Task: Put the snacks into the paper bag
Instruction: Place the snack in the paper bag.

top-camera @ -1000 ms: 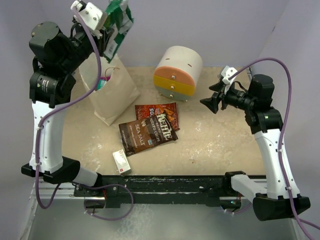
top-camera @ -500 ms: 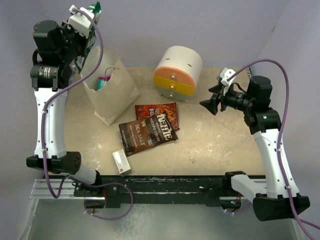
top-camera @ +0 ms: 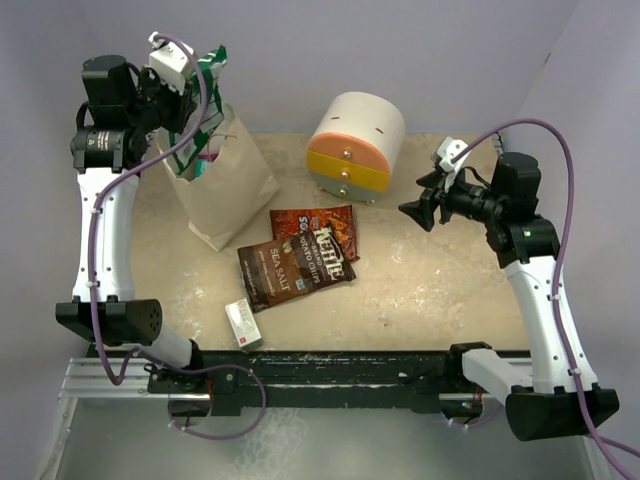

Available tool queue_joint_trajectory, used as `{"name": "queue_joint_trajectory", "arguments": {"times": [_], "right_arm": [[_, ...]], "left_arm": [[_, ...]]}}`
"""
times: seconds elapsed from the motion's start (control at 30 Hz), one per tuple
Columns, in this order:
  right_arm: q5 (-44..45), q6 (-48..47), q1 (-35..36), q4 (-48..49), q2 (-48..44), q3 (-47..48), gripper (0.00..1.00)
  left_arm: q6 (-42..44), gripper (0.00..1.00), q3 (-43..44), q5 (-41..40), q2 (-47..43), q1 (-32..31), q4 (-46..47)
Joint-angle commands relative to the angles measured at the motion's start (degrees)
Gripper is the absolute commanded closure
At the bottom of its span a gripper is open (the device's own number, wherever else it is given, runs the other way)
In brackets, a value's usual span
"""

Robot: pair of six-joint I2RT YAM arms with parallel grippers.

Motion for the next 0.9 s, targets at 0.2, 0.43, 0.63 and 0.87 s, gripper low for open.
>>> {"name": "queue_joint_trajectory", "arguments": {"times": [0.2,0.43,0.63,0.87], "right_arm": [[0.7,-0.6,-0.3,2.1,-0.8,-1.1,0.30],[0.9,-0.9,-0.3,2.0,-0.8,-1.6,0.30],[0.4,-0.8,-0.3,2.4,0.1,-1.1,0.29],[0.6,-0.7,-0.3,2.0,-0.1,-1.0,0.29]], "left_arm": [[-4.1,1.00,1.5,6.3,0.8,0.4,8.0],[0.1,1.00,-6.8,-1.9,-2.1,0.7,6.9],[-0.4,0.98,-12.9,1.3,-3.2,2.1,3.6],[-1.9,0.90,-11.4,7.5,0.9,2.2,-6.0]]}}
